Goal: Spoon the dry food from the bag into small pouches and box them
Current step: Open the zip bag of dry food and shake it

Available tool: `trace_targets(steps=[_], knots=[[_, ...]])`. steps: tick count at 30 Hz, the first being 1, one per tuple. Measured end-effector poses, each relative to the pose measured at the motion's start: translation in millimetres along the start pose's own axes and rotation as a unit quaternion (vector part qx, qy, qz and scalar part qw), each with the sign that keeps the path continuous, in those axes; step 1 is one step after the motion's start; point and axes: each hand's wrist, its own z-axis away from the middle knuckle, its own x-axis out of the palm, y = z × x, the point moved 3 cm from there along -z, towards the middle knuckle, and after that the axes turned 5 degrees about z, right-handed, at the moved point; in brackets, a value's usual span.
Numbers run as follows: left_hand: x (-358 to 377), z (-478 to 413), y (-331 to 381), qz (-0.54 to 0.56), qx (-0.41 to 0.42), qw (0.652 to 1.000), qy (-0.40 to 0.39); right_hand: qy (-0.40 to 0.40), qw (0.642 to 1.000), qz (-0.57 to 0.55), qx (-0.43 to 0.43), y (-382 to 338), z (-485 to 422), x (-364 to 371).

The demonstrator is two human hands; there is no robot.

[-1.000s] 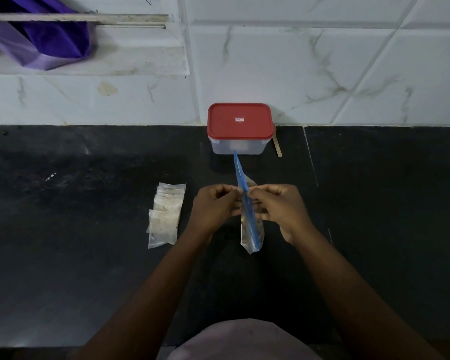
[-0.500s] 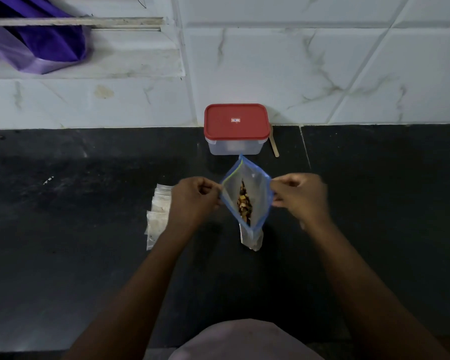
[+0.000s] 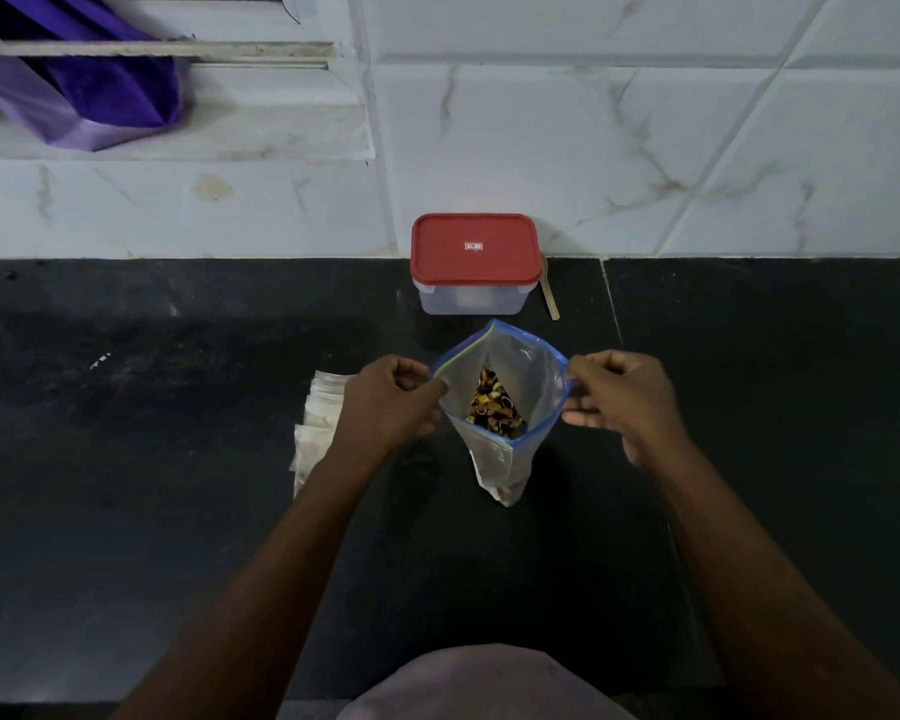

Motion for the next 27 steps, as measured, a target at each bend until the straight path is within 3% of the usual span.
trace_targets(steps=[11, 17, 22, 27], knots=[[6, -1, -3, 0.01, -0.006, 1.0, -0.028, -0.032, 0.997, 0.057, -0.035, -7, 5, 9], [13, 3, -3, 0.142, -0.107, 0.981, -0.082, -0.077, 0.997, 0.017, 0.023, -2, 2, 14], [20, 3, -7, 0.287, -0.215, 0.922, -0.148, -0.165, 0.974, -0.119, 0.099, 3, 5, 14], [21, 1, -13, 0.479, -0.278, 0.82, -0.143, -0.152, 0.904, -0.337, 0.214, 18, -1, 9]])
